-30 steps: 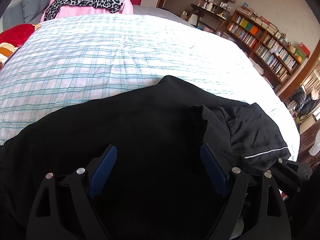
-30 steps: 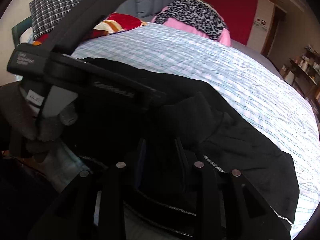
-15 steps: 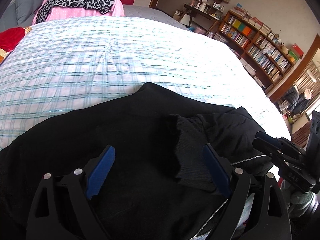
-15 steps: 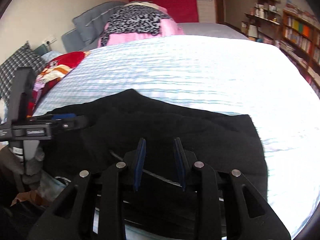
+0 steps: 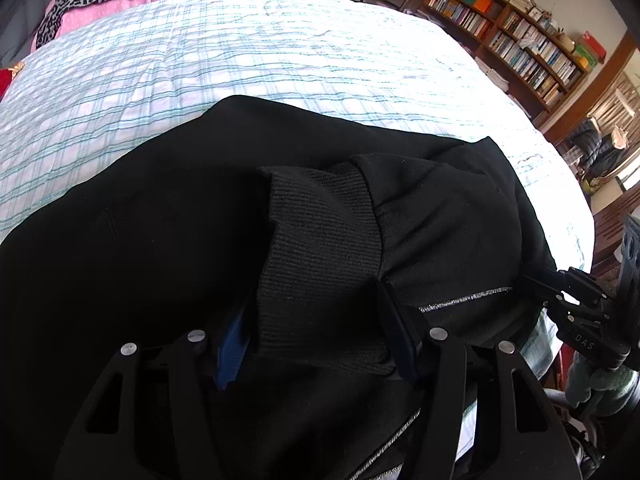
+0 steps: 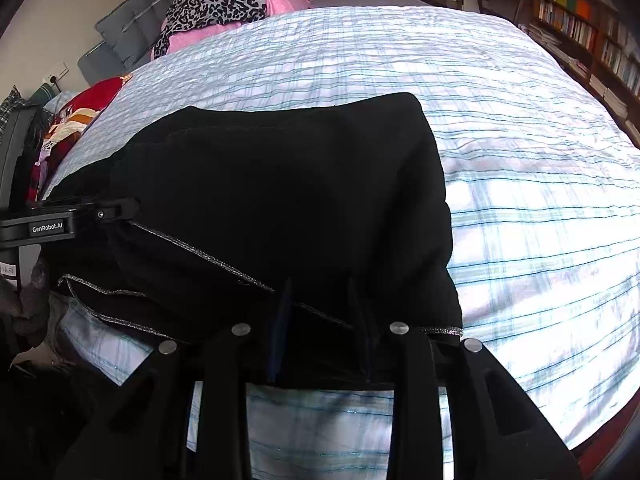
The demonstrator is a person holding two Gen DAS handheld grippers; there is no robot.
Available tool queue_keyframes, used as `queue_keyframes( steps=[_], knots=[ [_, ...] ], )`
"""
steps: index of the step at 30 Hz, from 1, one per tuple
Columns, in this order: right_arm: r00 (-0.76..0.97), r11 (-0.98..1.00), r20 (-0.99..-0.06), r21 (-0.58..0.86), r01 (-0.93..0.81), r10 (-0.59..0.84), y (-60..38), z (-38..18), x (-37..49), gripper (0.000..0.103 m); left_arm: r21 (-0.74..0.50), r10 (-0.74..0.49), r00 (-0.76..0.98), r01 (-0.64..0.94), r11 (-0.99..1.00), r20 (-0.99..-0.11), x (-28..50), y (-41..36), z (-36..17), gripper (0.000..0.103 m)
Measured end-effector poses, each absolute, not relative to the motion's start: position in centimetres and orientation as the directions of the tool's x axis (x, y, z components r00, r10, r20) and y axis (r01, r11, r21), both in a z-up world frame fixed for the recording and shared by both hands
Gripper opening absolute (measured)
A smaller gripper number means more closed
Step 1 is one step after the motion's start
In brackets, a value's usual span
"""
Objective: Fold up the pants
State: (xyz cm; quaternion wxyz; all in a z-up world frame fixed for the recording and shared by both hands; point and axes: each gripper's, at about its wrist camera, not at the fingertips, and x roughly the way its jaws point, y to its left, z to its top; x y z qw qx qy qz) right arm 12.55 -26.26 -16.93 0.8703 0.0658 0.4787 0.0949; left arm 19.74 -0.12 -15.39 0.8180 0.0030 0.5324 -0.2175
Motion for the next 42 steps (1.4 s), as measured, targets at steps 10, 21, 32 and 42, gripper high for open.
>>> queue_keyframes(
  steps=[10,21,32,42],
  knots=[
    [0.586,0.969,-0.775,0.236,-0.078,0.236,-27.7,-13.3,15.6,0.031,-0.195,-0.318,0.361,0.336,0.921,-0.877,17.2,1.3,-15.0,0.062],
    [0.545,0.991,-0.827,0.118,-0.066,0.135,-27.1,-16.5,15.9,0.036,-0.129,-0.274,0.465,0.319,0.939,-0.842,17.8,0.9,-11.6,0.072],
    [0.553,0.992,-0.824,0.107,-0.065,0.125,-27.2,-17.0,15.6,0.037,-0.062,-0.276,0.486,0.411,0.91,-0.829,18.8,-3.6,-12.0,0.072],
    [0.561,0.993,-0.819,0.098,-0.069,0.119,-26.9,-17.1,15.8,0.037,-0.052,-0.233,0.441,0.385,0.921,-0.866,19.3,-2.8,-15.6,0.074]
  ],
)
